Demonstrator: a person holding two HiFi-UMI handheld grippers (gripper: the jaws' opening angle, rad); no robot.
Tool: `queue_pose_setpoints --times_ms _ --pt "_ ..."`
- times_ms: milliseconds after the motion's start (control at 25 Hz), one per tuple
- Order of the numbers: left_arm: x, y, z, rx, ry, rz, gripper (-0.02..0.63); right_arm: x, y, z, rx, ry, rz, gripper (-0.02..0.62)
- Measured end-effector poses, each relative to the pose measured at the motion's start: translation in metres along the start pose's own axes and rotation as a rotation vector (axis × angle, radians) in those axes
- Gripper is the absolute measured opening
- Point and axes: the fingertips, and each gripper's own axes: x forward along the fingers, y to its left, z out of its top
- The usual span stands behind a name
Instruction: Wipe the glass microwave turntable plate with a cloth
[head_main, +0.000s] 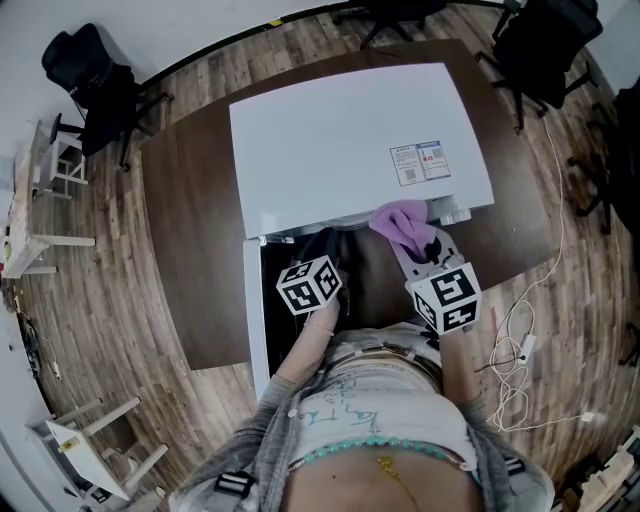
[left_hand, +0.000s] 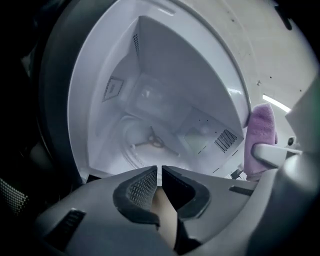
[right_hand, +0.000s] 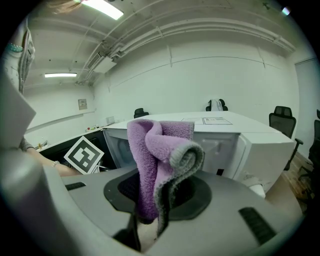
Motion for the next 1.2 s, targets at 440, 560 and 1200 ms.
queue_pose_setpoints --times_ms 440,560,1200 --pt "0.014 0.017 -0.019 -0.323 0.023 0.016 0.138 0.004 -0.002 -0.001 0.006 0.0 0.014 0.114" --pt "0.018 0.021 -0.025 -0.42 0.027 0.018 0.149 0.005 -0.001 -0.001 0.007 0.0 0.019 0.114" --pt "0.032 0.031 -0.025 -0.63 0.057 0.094 0.176 0.009 -0.001 -0.003 0.01 0.005 0.031 0.114"
